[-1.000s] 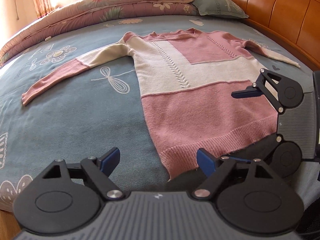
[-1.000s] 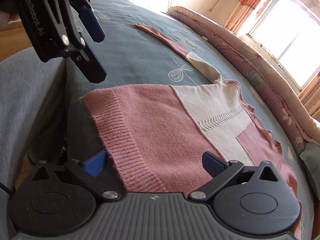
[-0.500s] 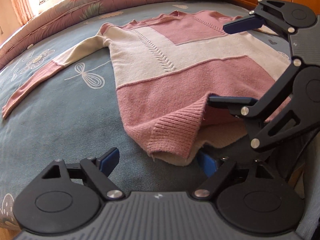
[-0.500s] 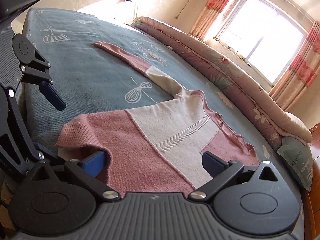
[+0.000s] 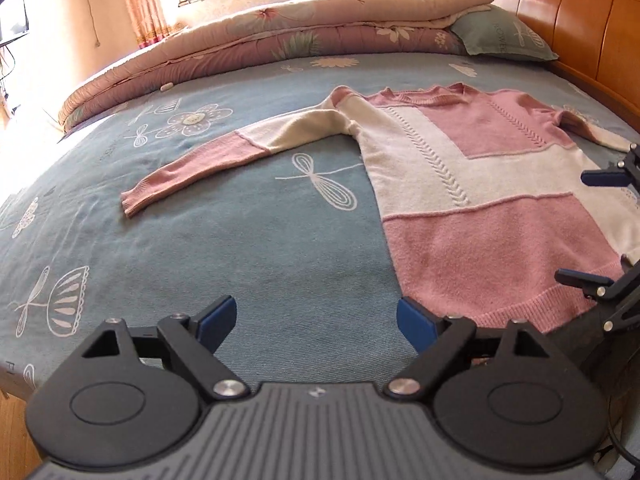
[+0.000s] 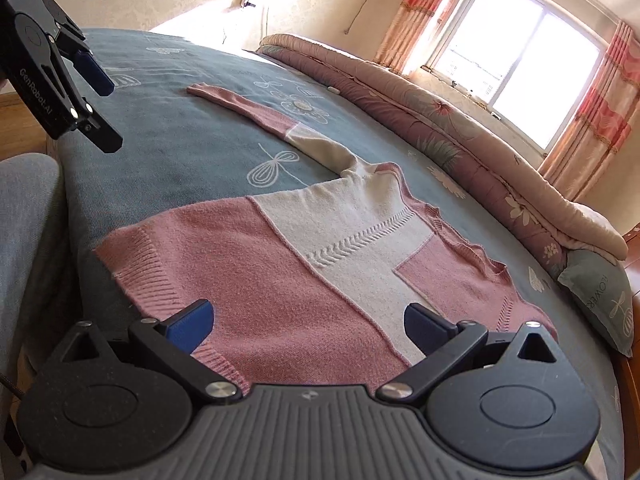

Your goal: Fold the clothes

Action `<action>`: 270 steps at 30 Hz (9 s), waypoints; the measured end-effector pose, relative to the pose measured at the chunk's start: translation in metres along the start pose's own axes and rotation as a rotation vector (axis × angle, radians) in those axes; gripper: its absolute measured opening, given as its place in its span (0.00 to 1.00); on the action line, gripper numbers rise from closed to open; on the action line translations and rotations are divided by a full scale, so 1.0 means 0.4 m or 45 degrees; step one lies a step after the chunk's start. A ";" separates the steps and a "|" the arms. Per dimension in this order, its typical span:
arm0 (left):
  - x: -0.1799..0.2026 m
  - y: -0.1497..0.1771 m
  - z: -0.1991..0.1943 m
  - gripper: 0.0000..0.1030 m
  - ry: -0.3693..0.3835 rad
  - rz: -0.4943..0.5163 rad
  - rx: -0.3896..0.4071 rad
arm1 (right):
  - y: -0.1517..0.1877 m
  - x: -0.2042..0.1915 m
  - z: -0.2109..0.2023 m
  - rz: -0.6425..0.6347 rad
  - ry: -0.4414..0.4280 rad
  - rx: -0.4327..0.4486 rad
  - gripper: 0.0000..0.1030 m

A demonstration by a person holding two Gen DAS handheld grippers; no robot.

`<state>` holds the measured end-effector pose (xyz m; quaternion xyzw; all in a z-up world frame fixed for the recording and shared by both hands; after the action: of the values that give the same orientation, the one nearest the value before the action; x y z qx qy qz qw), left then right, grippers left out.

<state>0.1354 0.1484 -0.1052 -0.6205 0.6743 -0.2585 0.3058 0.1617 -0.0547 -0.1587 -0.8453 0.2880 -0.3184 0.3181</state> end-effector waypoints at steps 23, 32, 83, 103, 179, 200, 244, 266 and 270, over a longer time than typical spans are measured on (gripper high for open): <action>0.266 -0.050 0.283 0.86 0.471 -0.275 -0.185 | -0.001 0.024 0.068 0.510 -0.550 -0.032 1.00; 0.273 -0.061 0.271 0.86 0.485 -0.198 -0.174 | 0.151 0.024 -0.056 0.496 -0.518 -0.109 1.00; 0.310 -0.440 0.696 0.91 0.521 -0.413 -0.149 | 0.199 0.818 0.380 0.921 0.054 -0.140 1.00; 0.238 -0.538 0.842 0.82 0.412 -0.435 -0.092 | 0.215 0.944 0.404 1.034 0.078 -0.115 0.92; 0.327 -0.620 0.959 0.97 0.223 -0.005 -0.266 | -0.061 0.893 0.754 0.718 0.108 -0.338 1.00; 0.343 -0.544 0.747 0.99 0.327 0.068 -0.147 | -0.074 0.766 0.514 0.609 0.087 -0.291 1.00; 0.399 -0.202 0.297 0.99 0.363 0.367 0.064 | 0.272 0.524 0.167 0.859 0.248 -0.233 1.00; 0.388 -0.273 0.532 0.99 0.555 0.004 -0.071 | 0.129 0.732 0.306 0.985 0.140 -0.113 1.00; 0.395 -0.270 0.534 0.99 0.526 0.029 -0.071 | 0.173 0.773 0.361 0.979 0.222 -0.202 1.00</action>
<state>0.3583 -0.0128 -0.1862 -0.5549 0.7364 -0.3581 0.1467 0.4413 -0.2602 -0.1848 -0.6677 0.6328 -0.2235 0.3222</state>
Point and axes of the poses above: each gripper's, at about its wrist camera, not at the fingertips, and z roughly the way its jaws point, x to its right, y to its underside, the point moved 10 cm from there along z, roughly the way its jaws point, and after that the axes turned 2 degrees about x, right-handed, at the moved point
